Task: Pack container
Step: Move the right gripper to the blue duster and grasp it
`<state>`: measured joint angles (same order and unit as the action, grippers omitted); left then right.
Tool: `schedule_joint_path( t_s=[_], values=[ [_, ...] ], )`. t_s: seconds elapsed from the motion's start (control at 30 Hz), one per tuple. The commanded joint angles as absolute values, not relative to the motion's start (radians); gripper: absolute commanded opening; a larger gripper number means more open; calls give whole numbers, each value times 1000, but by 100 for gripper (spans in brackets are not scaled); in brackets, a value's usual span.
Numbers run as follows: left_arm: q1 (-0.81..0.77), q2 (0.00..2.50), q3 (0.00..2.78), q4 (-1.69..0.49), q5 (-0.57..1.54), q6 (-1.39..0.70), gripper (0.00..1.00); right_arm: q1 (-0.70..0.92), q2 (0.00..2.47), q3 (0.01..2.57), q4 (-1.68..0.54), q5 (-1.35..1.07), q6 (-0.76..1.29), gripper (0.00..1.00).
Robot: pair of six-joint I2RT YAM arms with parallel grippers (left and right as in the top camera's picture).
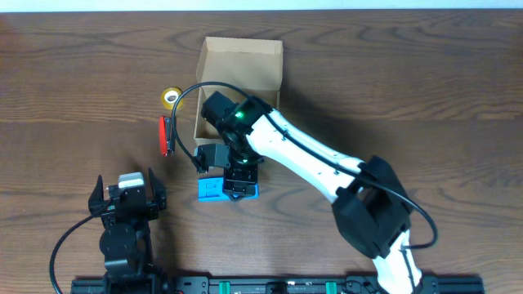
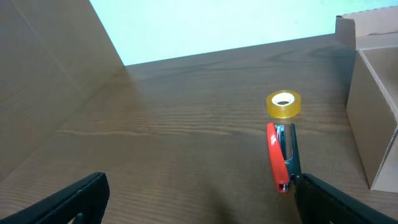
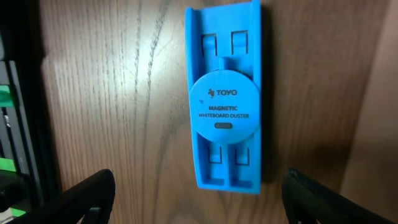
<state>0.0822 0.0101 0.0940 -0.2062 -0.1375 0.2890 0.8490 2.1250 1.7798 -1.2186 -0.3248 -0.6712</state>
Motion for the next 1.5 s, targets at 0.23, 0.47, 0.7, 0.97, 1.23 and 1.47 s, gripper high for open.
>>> schedule_joint_path(
  t_s=[0.23, 0.47, 0.7, 0.97, 1.23, 1.47],
  values=[
    [78, 4, 66, -215, -138, 292, 95, 879, 2256, 1771, -1193, -318, -697, 85],
    [78, 4, 66, -215, -138, 292, 95, 889, 2321, 1771, -1165, -310, -697, 83],
    [78, 4, 66, -215, -138, 292, 95, 898, 2357, 1771, -1122, -249, -670, 62],
    [78, 4, 66, -215, -138, 292, 95, 899, 2357, 1771, -1081, -182, -659, 73],
    [78, 4, 66, -215, -138, 292, 95, 899, 2357, 1771, -1110, -182, -640, 86],
    [78, 4, 66, -215, -138, 292, 95, 916, 2357, 1691, -1036, -148, -612, 86]
  ],
)
